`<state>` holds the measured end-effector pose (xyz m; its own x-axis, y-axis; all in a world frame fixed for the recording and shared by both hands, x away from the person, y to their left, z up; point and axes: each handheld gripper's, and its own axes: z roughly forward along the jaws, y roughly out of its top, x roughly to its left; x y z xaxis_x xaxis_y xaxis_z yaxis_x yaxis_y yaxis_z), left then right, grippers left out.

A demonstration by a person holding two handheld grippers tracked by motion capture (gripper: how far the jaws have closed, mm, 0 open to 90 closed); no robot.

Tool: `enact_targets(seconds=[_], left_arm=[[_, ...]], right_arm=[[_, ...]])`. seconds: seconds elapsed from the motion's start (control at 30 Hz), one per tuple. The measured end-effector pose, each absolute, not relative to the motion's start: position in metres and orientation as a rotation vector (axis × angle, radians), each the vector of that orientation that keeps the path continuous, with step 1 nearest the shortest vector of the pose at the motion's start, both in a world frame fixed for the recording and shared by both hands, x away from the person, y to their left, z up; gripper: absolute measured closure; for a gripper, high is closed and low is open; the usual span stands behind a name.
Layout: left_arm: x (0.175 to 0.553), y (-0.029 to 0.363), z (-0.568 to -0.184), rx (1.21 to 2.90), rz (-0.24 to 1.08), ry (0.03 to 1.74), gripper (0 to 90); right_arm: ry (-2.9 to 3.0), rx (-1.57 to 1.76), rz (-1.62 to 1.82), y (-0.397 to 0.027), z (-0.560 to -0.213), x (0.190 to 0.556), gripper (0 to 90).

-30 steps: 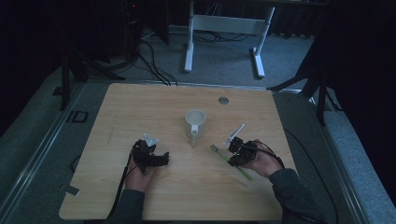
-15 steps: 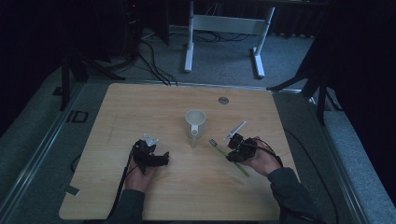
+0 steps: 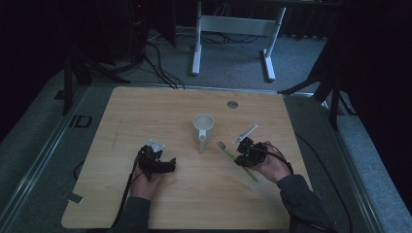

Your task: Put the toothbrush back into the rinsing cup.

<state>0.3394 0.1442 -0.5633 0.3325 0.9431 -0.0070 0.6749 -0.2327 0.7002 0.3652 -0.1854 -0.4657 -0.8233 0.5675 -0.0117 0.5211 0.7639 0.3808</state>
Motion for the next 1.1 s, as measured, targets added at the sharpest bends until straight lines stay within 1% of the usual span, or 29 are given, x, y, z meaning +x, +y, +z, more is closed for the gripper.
enact_targets(seconds=[1.1], left_arm=[[0.3395,0.1442,-0.5633,1.993,0.57,1.415,9.2]], right_arm=[[2.737,0.925,0.728,-0.1858,-0.4554,0.3676,82.2]])
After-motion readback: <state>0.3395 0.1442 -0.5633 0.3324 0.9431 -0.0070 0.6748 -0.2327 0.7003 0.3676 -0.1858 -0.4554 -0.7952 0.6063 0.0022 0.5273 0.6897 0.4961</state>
